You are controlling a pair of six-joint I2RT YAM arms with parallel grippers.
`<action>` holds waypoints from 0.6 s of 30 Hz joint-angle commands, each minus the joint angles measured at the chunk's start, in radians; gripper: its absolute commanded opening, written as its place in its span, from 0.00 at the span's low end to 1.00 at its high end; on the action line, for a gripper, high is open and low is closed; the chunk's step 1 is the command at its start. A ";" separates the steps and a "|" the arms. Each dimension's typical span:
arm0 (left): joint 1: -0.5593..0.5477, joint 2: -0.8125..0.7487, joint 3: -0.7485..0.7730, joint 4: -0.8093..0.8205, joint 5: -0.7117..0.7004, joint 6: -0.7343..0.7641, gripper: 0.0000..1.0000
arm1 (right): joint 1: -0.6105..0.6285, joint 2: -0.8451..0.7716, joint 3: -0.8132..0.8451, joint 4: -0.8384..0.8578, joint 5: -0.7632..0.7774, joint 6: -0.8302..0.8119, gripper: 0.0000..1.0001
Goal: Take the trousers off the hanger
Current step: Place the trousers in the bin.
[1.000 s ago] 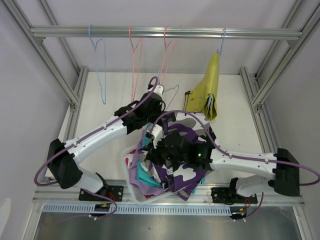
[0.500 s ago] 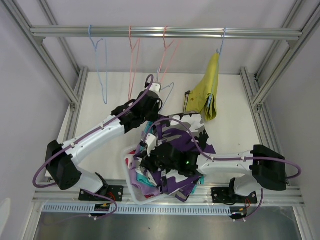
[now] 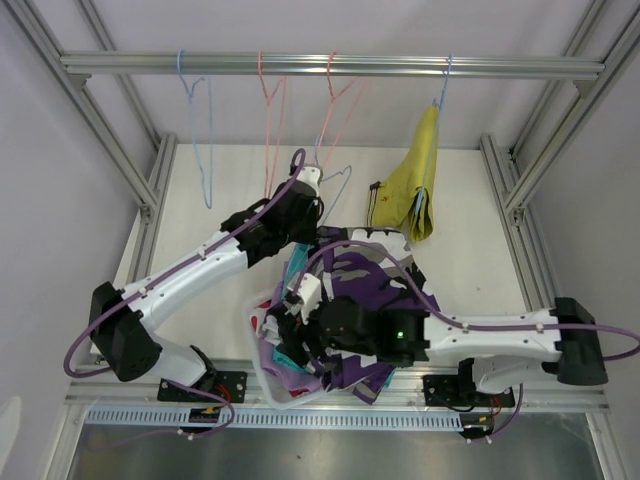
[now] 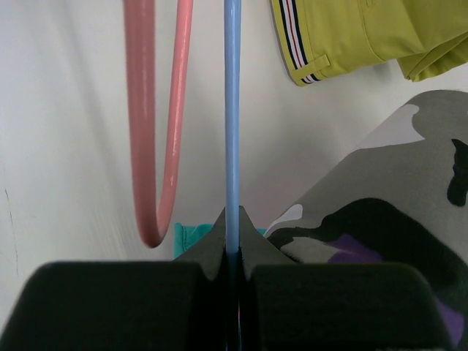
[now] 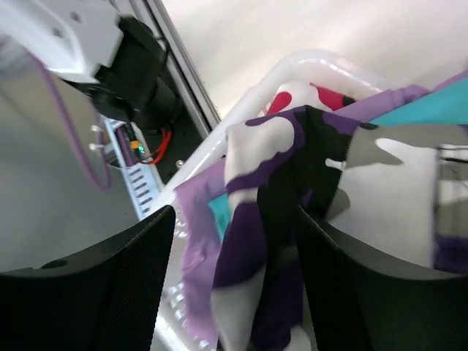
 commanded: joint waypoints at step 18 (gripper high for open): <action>0.005 -0.061 0.042 0.021 0.020 -0.013 0.01 | 0.018 -0.274 0.012 -0.133 0.104 -0.074 0.78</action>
